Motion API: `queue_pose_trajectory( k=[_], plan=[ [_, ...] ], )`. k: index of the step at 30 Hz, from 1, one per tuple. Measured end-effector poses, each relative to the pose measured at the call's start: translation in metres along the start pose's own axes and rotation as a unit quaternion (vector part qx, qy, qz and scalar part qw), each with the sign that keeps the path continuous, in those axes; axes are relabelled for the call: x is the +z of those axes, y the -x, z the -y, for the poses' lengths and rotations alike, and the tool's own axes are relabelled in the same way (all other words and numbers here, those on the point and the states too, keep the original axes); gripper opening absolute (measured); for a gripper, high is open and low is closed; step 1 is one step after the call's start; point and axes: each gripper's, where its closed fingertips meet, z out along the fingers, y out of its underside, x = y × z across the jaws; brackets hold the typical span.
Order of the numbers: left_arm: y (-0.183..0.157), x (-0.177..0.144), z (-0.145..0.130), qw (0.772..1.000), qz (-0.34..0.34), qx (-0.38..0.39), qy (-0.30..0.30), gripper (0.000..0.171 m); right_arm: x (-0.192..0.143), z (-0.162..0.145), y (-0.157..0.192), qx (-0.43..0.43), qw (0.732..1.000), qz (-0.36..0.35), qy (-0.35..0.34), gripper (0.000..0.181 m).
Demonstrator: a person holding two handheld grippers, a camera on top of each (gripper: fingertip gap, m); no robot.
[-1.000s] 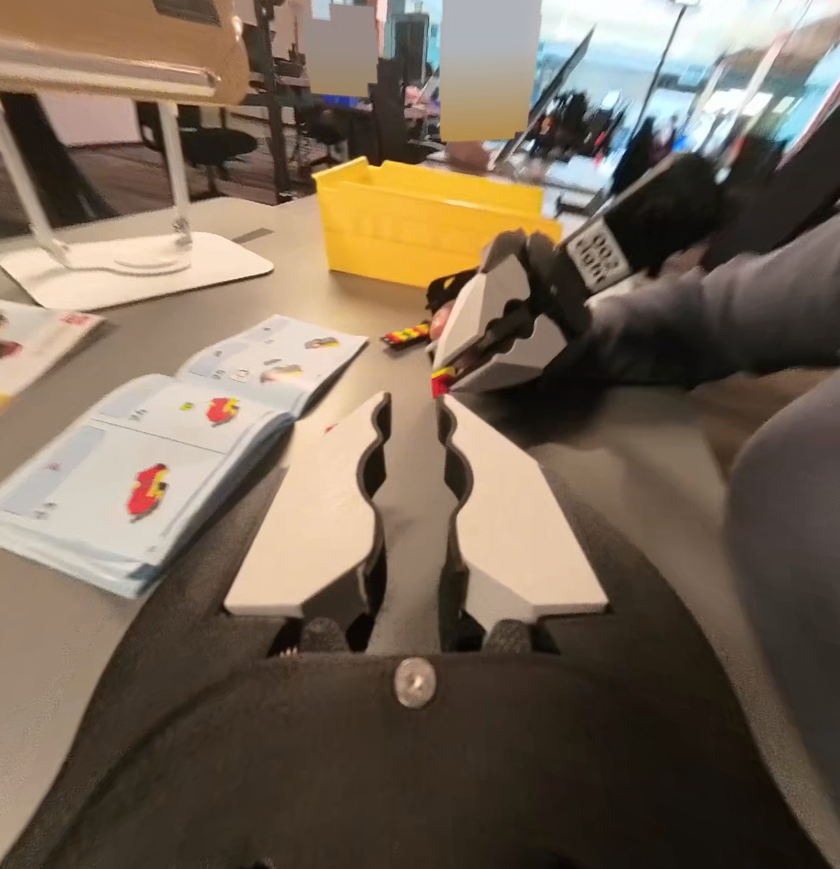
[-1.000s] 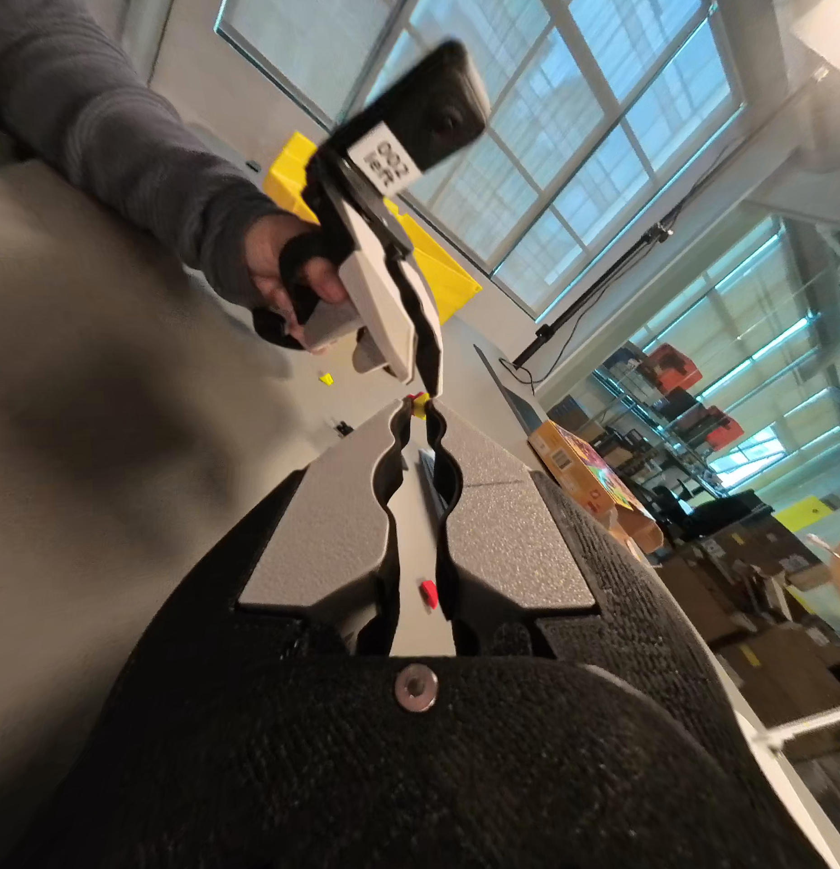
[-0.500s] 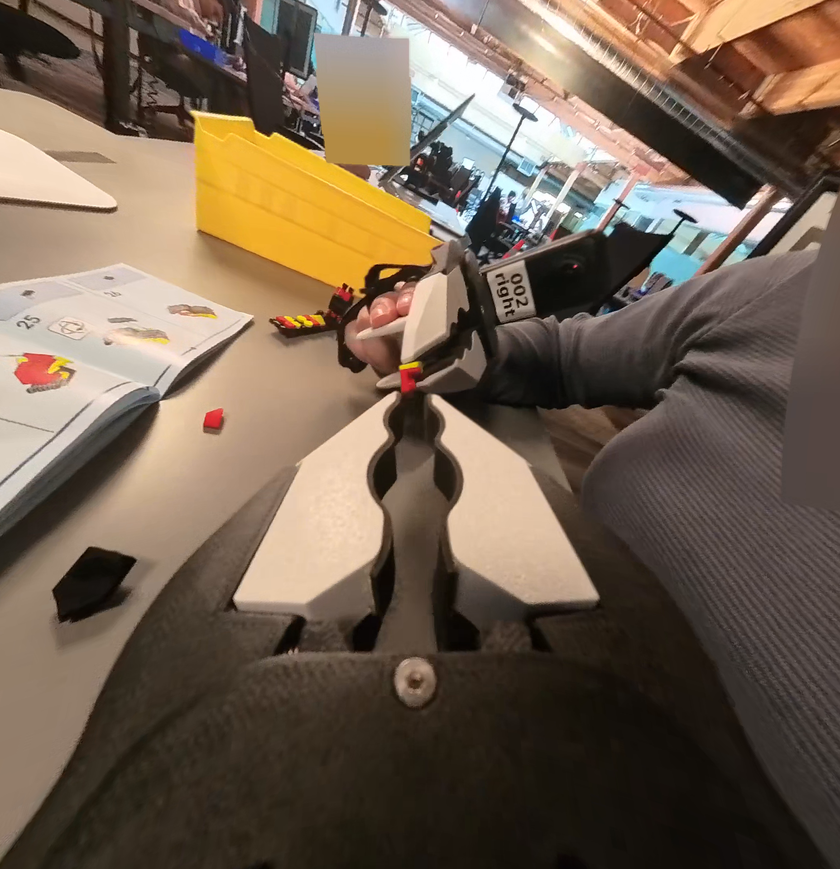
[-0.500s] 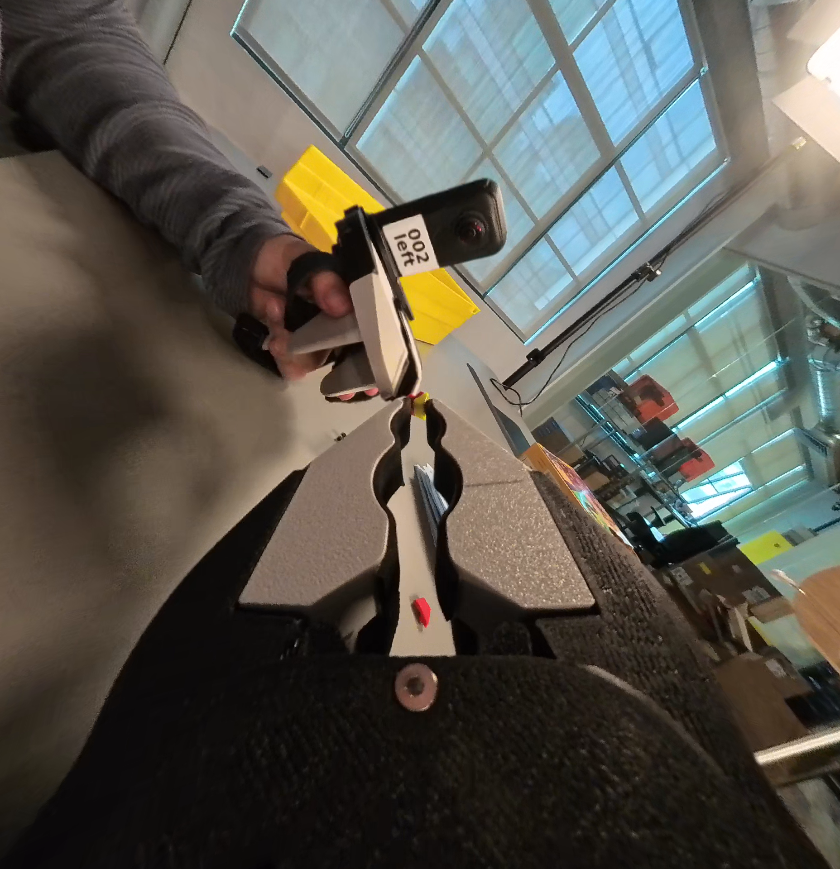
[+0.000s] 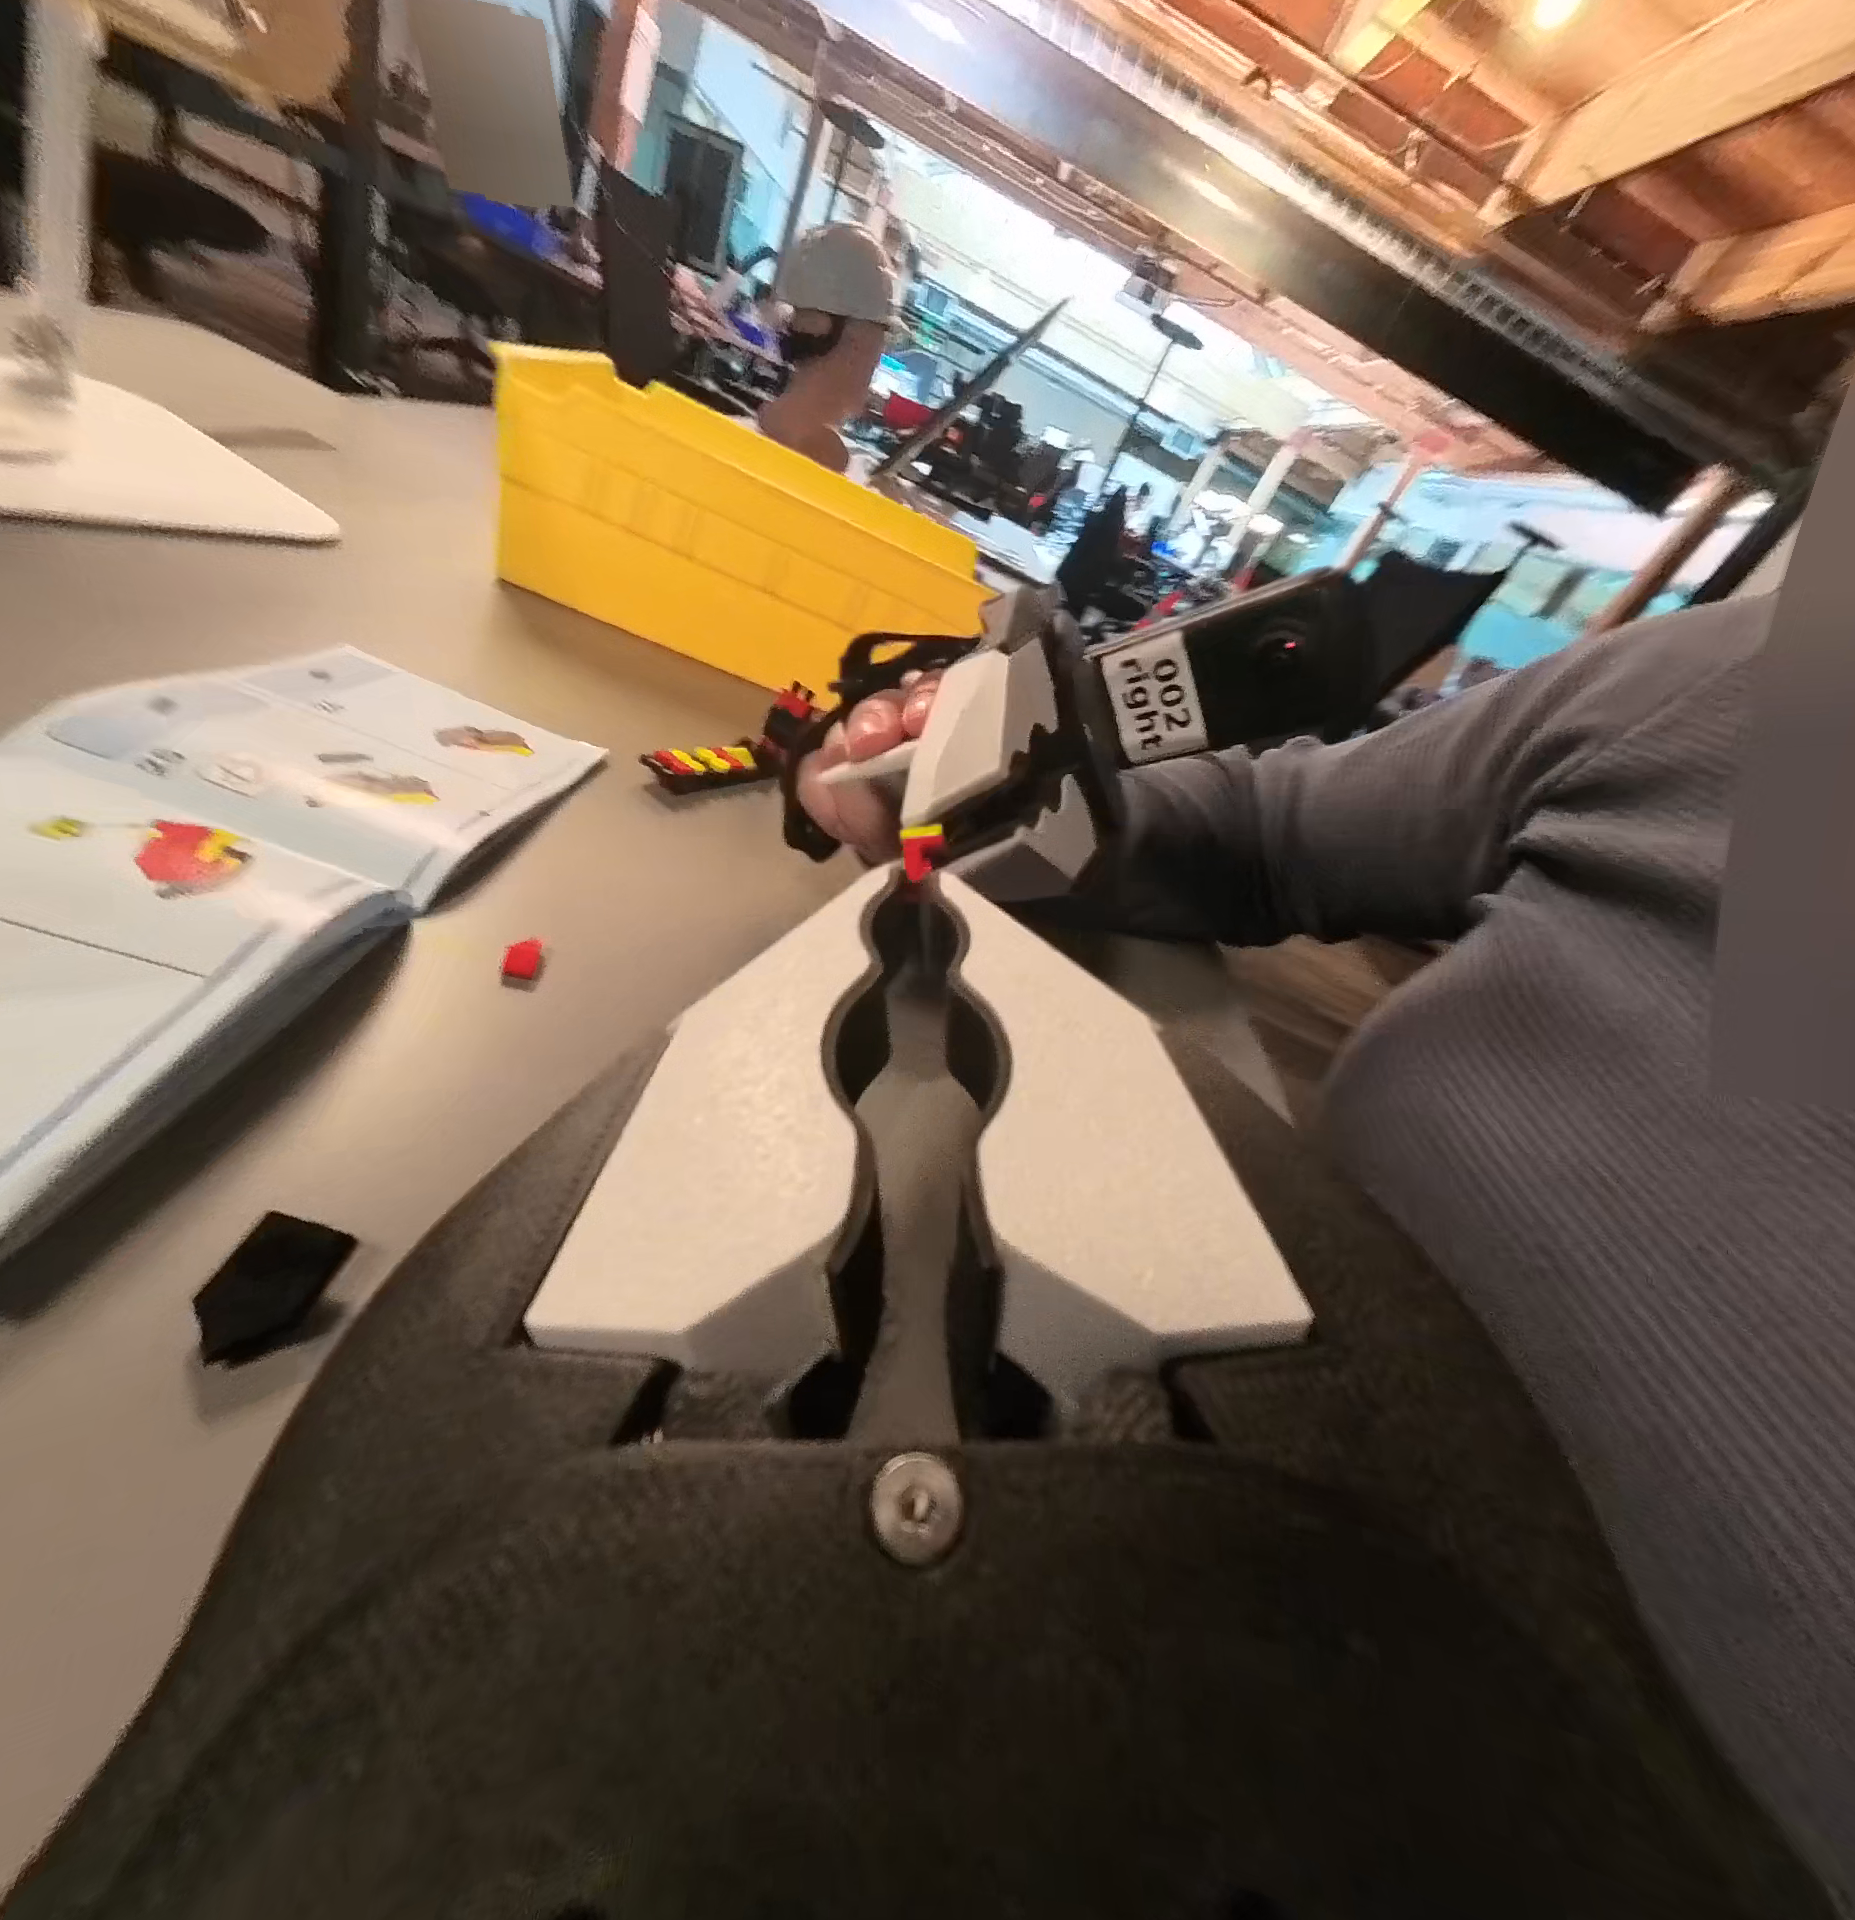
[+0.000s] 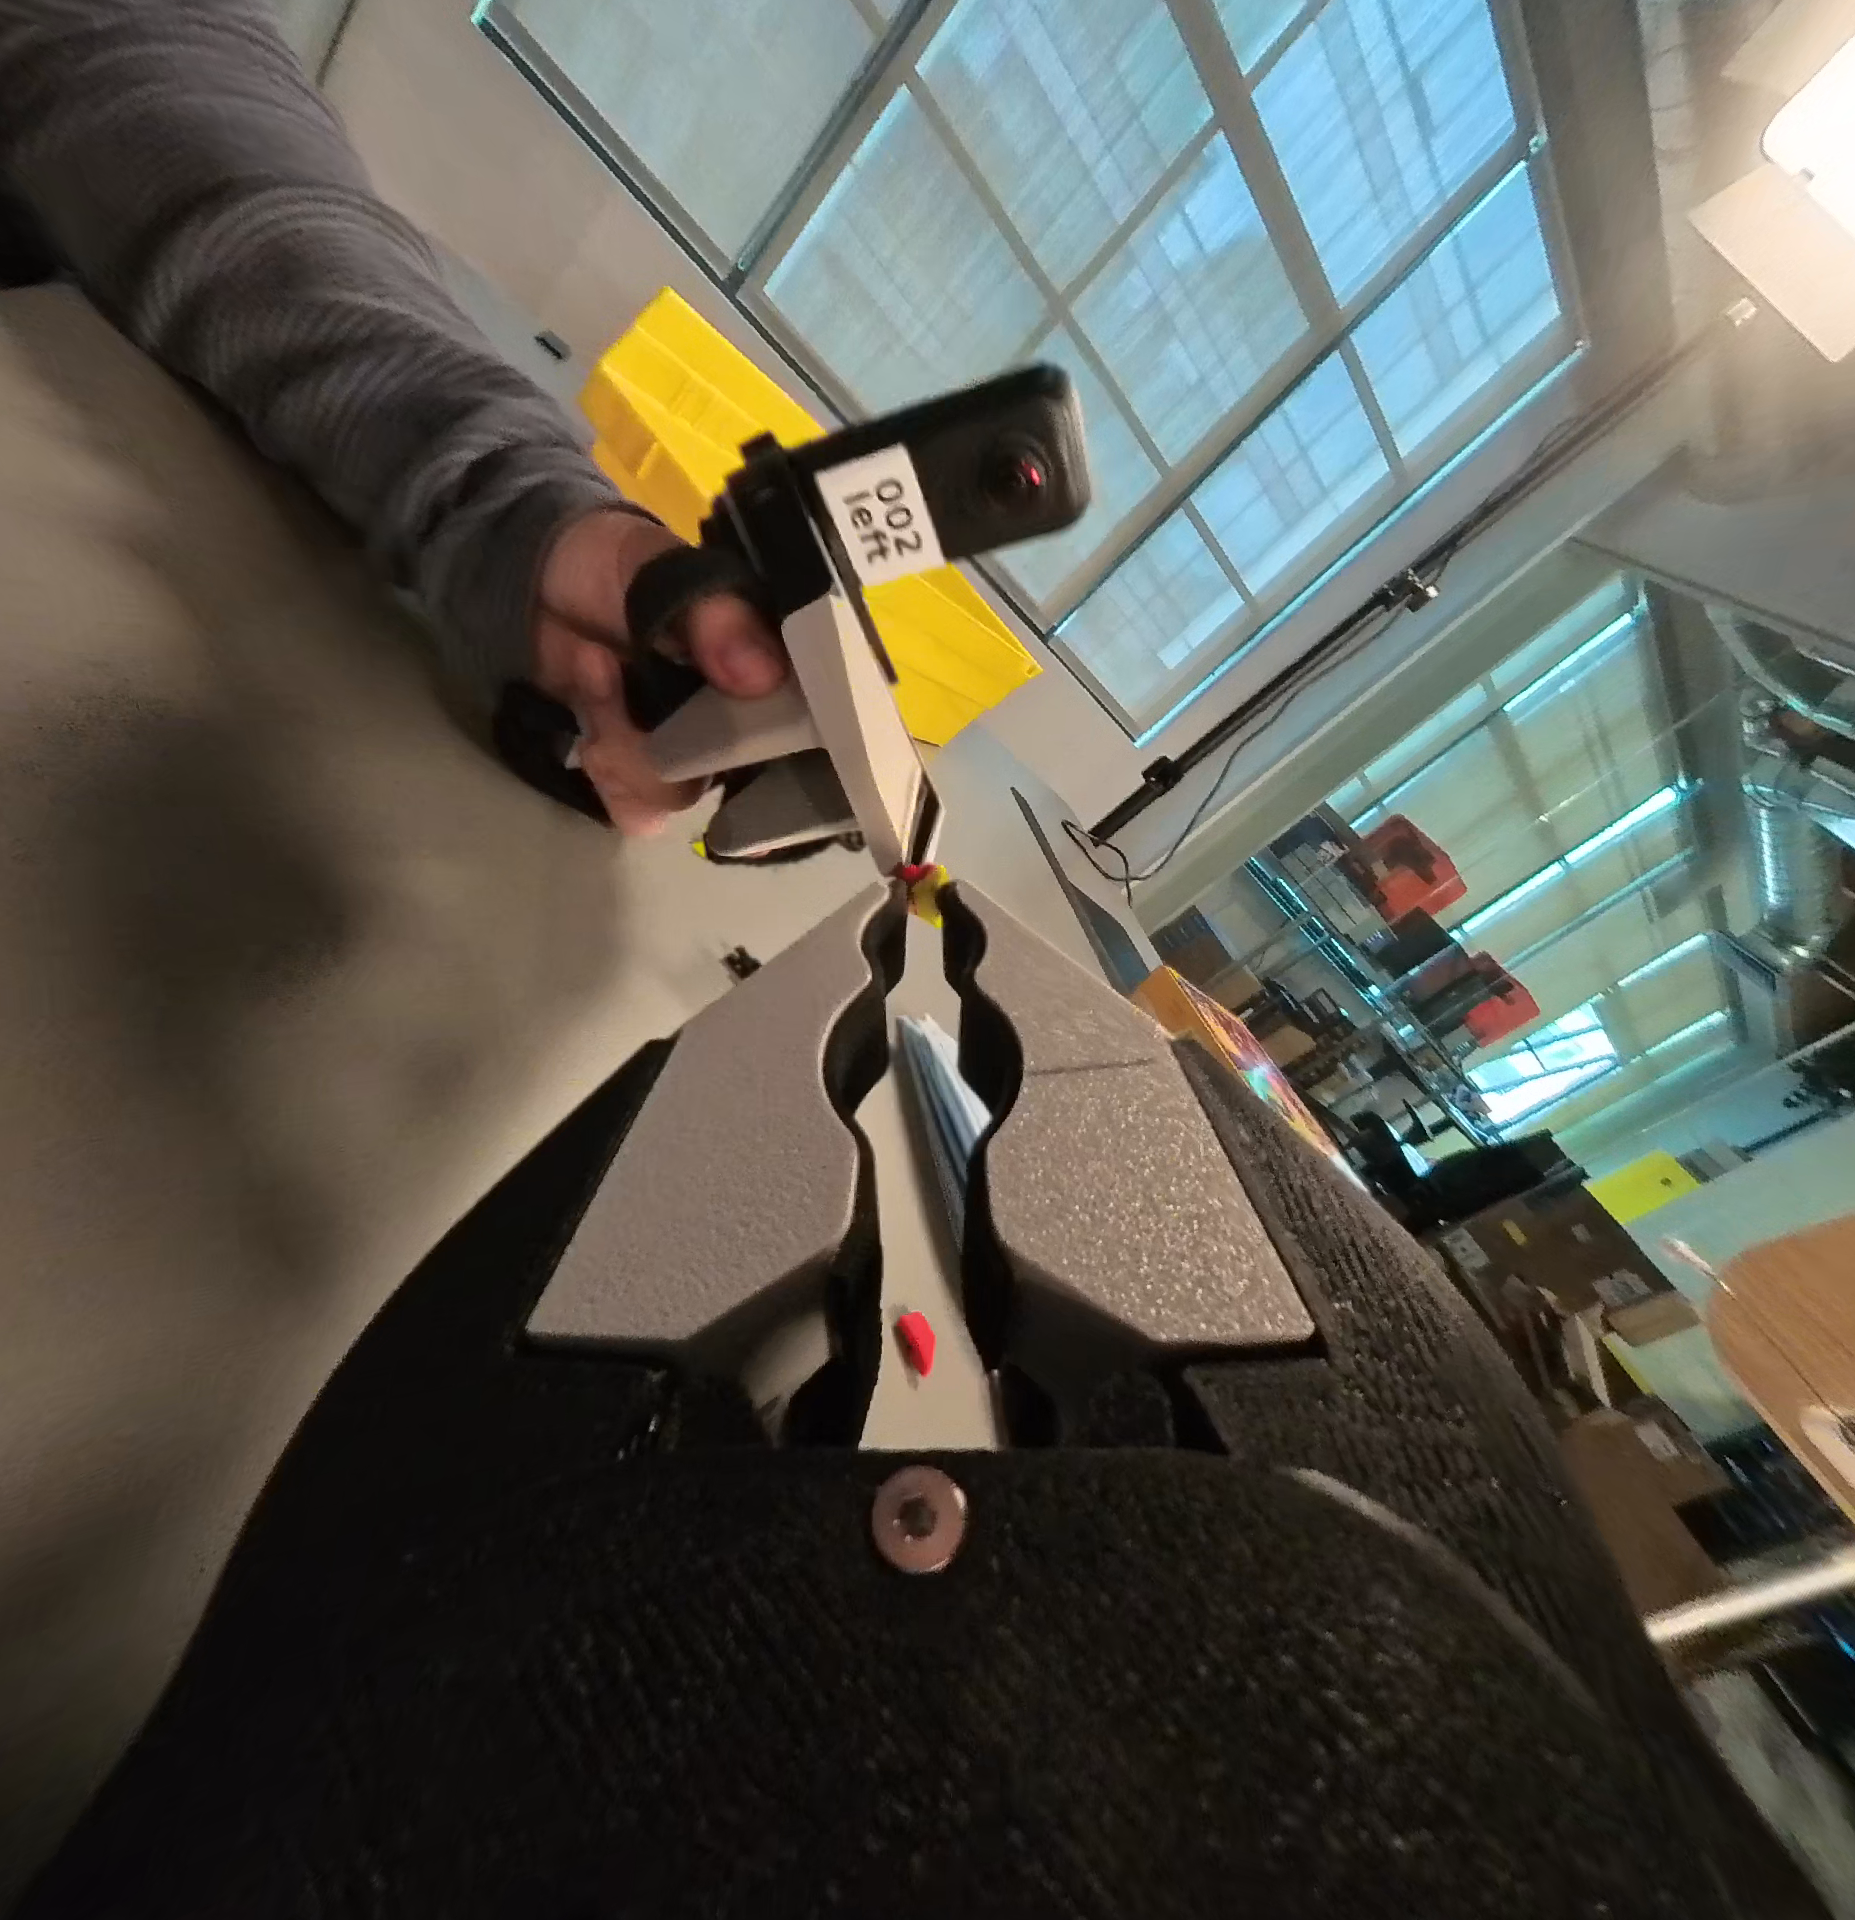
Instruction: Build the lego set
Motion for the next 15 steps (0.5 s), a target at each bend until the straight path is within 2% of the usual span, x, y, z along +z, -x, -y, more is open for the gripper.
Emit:
queue_pose_trajectory(
  k=[6,10,15],
  plan=[
    [0.007,0.000,0.010,0.984,0.111,0.142,-0.011,0.001,0.002,-0.004,-0.011,0.004,0.999,-0.044,0.021,0.005],
    [0.009,-0.001,0.013,0.968,0.152,0.199,-0.012,0.001,0.004,-0.006,-0.013,0.009,0.998,-0.057,0.032,0.005],
    [0.016,-0.002,0.010,0.941,0.205,0.269,0.016,0.001,0.006,-0.012,-0.013,0.023,0.997,-0.060,0.050,0.006]
  ],
)
